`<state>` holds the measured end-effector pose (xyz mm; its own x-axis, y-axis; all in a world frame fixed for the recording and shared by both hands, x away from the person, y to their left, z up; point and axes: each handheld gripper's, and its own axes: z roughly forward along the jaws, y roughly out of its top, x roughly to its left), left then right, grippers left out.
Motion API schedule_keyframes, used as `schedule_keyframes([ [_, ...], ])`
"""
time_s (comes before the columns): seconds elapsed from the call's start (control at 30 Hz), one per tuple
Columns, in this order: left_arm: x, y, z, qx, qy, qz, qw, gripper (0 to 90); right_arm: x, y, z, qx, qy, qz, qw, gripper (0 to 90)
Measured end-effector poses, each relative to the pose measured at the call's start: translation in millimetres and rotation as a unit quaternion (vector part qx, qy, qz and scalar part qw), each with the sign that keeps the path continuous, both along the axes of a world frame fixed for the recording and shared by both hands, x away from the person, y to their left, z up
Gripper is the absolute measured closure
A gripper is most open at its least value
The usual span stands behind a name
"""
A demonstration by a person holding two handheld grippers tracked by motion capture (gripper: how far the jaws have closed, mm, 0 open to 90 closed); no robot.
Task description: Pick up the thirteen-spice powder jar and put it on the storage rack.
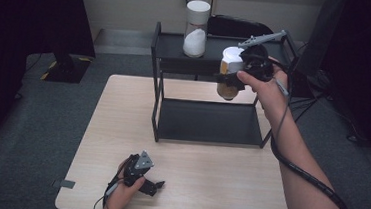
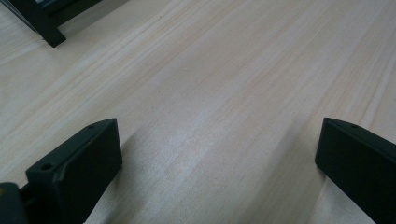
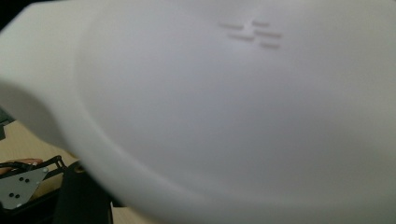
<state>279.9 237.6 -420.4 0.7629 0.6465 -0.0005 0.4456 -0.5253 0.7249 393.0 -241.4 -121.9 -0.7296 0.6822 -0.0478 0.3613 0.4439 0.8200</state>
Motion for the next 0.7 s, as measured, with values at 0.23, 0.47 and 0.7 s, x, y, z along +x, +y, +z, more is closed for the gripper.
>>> schedule_keyframes([
  [0.23, 0.0, 0.0, 0.0, 0.000, 0.000, 0.000, 1.0000, 0.0, 7.9, 8.1, 20.4, 0.003, 0.006, 0.002, 1.0000, 30.1],
  [0.47, -0.1, 0.0, -0.1, 0.000, 0.000, 0.000, 1.0000, 0.0, 13.2, 16.2, 35.8, 0.005, 0.006, 0.004, 1.0000, 30.1],
  [0.7, -0.2, 0.0, -0.3, -0.001, -0.001, 0.000, 1.0000, 0.0, 24.2, 22.4, 49.7, 0.006, 0.003, -0.003, 1.0000, 30.1],
])
